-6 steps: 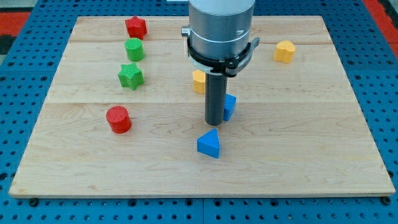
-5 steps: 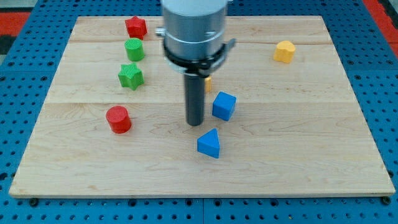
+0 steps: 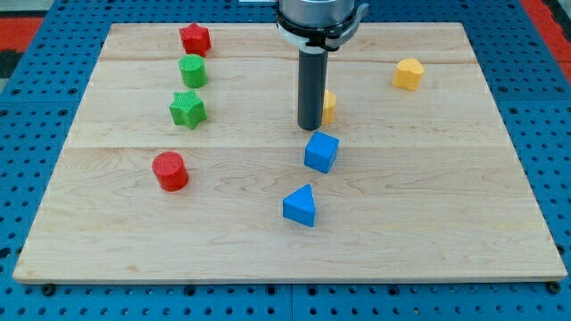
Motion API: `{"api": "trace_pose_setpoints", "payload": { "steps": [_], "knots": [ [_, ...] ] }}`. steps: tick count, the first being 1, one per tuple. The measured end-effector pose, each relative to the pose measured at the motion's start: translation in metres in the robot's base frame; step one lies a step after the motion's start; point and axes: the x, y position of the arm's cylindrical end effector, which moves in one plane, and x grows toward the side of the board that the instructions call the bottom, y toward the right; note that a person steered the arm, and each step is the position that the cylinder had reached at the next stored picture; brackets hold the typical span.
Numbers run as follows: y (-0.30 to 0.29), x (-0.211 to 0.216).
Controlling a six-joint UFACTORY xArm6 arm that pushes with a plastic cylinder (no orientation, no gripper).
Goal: Push yellow heart to the top of yellow hexagon
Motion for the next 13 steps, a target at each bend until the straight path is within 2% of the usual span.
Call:
{"api": "trace_pose_setpoints", "payload": {
  "steps": [1,2,3,4,5,6,8,9,10,11,13],
  "knots": [
    [-0.063,0.028],
    [-0.096,0.095],
    [-0.057,0.178],
    [0.023,0.193],
    [0.108,0.178],
    [0.151,0.104],
    [0.195,-0.045],
    [0.239,-0.090],
    [0.207,-0.099],
    [0.119,-0.076],
    [0.104,-0.093]
  ]
}}
